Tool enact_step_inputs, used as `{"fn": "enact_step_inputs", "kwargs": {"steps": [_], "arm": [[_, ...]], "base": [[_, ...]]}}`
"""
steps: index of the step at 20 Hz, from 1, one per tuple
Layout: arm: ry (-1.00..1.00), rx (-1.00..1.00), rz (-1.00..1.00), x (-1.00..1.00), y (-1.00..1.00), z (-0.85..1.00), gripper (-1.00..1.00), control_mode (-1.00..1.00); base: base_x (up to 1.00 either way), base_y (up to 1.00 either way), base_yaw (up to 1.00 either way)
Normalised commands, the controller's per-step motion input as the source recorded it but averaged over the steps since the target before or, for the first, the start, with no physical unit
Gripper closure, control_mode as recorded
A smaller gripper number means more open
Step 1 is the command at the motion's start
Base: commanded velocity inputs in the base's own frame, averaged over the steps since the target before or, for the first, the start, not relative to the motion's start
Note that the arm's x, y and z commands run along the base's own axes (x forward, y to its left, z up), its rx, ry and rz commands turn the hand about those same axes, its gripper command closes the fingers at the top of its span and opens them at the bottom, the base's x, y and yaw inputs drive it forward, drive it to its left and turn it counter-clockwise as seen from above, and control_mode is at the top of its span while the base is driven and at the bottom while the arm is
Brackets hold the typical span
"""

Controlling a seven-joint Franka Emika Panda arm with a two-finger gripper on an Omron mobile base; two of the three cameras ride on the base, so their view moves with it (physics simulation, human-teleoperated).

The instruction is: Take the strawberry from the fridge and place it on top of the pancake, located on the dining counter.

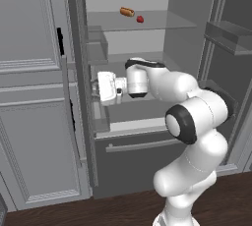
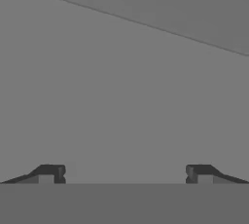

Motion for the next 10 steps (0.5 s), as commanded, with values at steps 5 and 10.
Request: {"fn": "enact_step_inputs", "kwargs": {"steps": [5, 10], "arm": [[-0.06, 0.0, -0.14, 0.03, -1.0, 0.19, -1.0, -1.0], [-0.35, -0.12, -0.03, 0.03, -1.0, 0.2, -1.0, -1.0]], "base": [[0.0, 0.0, 0.0], [0.0, 0.0, 0.0]]}}
